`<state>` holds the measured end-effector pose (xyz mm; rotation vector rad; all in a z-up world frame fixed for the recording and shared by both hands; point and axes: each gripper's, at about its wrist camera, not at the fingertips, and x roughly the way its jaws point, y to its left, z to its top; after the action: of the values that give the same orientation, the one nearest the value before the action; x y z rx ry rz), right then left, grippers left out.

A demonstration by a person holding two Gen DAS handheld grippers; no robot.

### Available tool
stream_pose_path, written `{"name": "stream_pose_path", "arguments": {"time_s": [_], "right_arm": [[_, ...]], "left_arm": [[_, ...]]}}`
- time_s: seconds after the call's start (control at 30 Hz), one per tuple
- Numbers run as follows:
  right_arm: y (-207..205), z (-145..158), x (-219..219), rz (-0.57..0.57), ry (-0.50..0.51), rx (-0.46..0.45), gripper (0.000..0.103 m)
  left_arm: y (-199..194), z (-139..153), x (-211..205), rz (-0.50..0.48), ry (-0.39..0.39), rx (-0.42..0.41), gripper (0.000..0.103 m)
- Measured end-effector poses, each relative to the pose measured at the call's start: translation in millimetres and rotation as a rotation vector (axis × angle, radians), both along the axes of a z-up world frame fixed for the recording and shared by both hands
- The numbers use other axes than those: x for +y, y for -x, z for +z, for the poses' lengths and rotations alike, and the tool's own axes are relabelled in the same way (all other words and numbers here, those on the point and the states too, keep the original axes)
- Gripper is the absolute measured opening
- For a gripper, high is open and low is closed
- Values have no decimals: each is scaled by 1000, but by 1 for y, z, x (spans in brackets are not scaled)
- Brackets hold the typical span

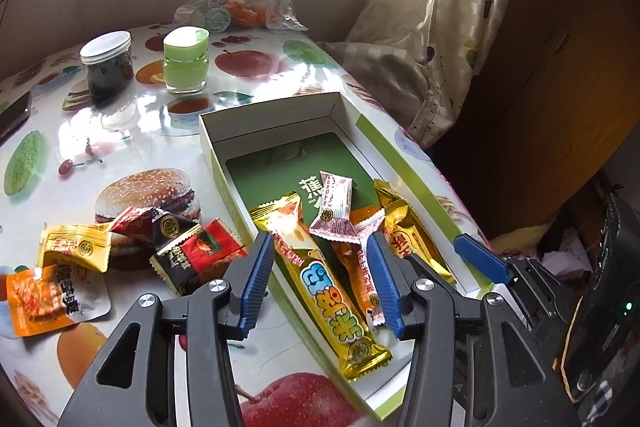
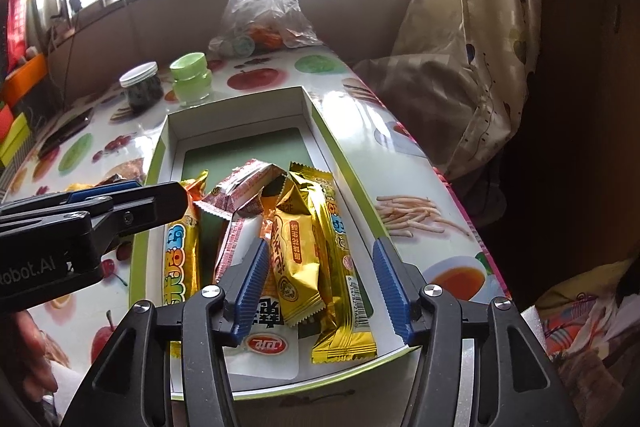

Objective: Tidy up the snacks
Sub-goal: 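Open both tools and withdraw them from the green box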

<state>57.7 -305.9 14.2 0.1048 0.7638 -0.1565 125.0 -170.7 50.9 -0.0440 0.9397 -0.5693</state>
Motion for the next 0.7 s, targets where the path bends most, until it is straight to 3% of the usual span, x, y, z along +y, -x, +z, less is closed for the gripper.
{"name": "stream_pose_path", "arguments": {"time_s": [0.43,0.7], "right_arm": [[20,8,13,-11,-47,-31,54],[28,16,24,3,-79,-52,54]], "left_arm": [[28,22,22,8,7,-82,50],[40,25,41,40,2,-92,50]]}}
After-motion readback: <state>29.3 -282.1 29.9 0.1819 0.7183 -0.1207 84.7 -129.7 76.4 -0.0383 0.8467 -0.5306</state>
